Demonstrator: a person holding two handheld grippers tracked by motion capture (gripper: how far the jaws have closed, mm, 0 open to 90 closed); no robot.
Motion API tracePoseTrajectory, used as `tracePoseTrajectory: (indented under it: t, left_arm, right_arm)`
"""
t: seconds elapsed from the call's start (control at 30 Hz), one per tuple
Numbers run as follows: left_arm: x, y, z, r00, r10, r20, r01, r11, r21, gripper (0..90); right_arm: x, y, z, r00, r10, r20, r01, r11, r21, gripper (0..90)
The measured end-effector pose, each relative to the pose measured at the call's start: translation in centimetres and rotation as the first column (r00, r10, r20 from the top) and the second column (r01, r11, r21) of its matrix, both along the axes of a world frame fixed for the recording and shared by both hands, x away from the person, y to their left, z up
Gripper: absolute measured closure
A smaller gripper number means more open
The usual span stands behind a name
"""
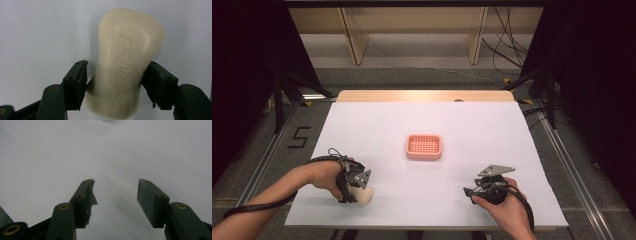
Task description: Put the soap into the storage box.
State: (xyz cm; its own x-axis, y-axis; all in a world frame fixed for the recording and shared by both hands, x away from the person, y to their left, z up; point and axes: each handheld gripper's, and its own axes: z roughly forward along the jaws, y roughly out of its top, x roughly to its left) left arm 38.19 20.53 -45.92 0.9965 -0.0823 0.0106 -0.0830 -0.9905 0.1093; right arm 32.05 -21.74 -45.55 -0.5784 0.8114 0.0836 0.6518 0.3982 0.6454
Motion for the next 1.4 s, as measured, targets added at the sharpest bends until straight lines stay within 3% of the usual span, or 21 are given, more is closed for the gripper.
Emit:
tracePoseTrajectory:
  t: [0.23,0.33,0.43,0.47,0.63,0.67,0.77,0.83,0.87,0.9,1.1,1.13,1.23,1.27,1.3,1.33,1.4]
  left_arm:
    - [-0.2,-0.2,0.0,0.9996,0.025,-0.014,-0.025,0.9997,0.004,44.9]
    - [-0.3,-0.1,-0.1,0.9967,0.080,-0.018,-0.080,0.9968,-0.006,46.9]
    - [-0.3,0.0,0.0,0.9949,0.100,-0.015,-0.100,0.9949,-0.016,47.8]
    - [-0.4,0.2,0.0,0.9907,0.134,-0.021,-0.135,0.9905,-0.027,48.0]
    - [-0.6,0.6,0.0,0.9830,0.182,-0.028,-0.183,0.9821,-0.046,48.6]
    - [-0.8,0.8,0.0,0.9767,0.212,-0.035,-0.214,0.9752,-0.058,48.6]
    - [-1.0,1.0,0.0,0.9732,0.229,-0.021,-0.230,0.9701,-0.078,48.7]
    - [-1.1,1.1,0.0,0.9711,0.238,-0.017,-0.239,0.9673,-0.085,48.8]
    - [-1.2,1.2,0.0,0.9704,0.241,-0.016,-0.242,0.9669,-0.082,48.8]
    - [-1.2,1.2,0.0,0.9704,0.241,-0.016,-0.242,0.9669,-0.082,48.8]
    - [-1.3,1.2,0.0,0.9663,0.256,-0.023,-0.257,0.9641,-0.066,49.0]
    - [-1.3,1.1,0.0,0.9657,0.259,-0.018,-0.260,0.9640,-0.057,49.0]
    - [-1.3,1.1,0.0,0.9654,0.260,-0.013,-0.261,0.9638,-0.055,49.1]
    - [-1.4,1.1,0.0,0.9647,0.263,-0.009,-0.263,0.9630,-0.058,49.1]
    - [-1.4,1.1,0.0,0.9647,0.263,-0.009,-0.263,0.9630,-0.058,49.1]
    - [-1.4,1.1,0.0,0.9651,0.262,-0.006,-0.262,0.9634,-0.058,49.1]
    - [-1.5,1.2,0.0,0.9629,0.270,-0.007,-0.270,0.9610,-0.061,49.2]
  right_arm:
    - [0.1,-0.1,-0.1,1.0000,0.006,0.007,-0.006,1.000,-0.002,47.5]
    - [0.0,0.0,-0.1,0.9999,0.008,0.008,-0.008,1.000,-0.002,47.5]
    - [0.0,0.0,-0.1,0.9999,0.007,0.007,-0.007,1.000,-0.002,47.5]
    - [0.0,0.0,0.0,1.0000,-0.002,-0.006,0.002,1.000,0.005,47.5]
    - [0.0,0.1,0.0,1.0000,-0.004,-0.008,0.004,1.000,0.008,47.5]
    - [-0.1,0.1,0.1,0.9999,-0.006,-0.012,0.006,1.000,0.007,47.5]
    - [0.0,0.2,-0.2,0.9999,-0.011,0.006,0.011,1.000,0.017,47.5]
    - [0.0,0.0,0.0,1.0000,0.006,-0.004,-0.006,1.000,-0.005,47.5]
    - [0.1,0.2,-0.3,0.9993,0.002,0.038,-0.003,1.000,0.025,47.5]
    - [0.1,0.0,0.0,0.9998,0.017,0.007,-0.017,1.000,-0.001,47.5]
    - [0.0,0.2,-0.2,0.9999,-0.012,0.004,0.012,1.000,0.017,47.5]
    - [0.1,0.1,-0.2,0.9997,0.010,0.022,-0.010,1.000,0.008,47.5]
    - [0.1,0.0,0.0,0.9998,0.021,0.005,-0.021,1.000,-0.007,47.5]
    - [0.2,0.2,-0.4,0.9988,0.006,0.049,-0.007,1.000,0.020,47.6]
    - [0.2,0.2,-0.4,0.9988,0.006,0.049,-0.007,1.000,0.020,47.6]
    - [0.1,0.1,-0.1,0.9997,0.015,0.018,-0.015,1.000,0.000,47.6]
    - [0.0,0.2,-0.1,0.9999,0.005,0.016,-0.005,1.000,0.012,47.6]
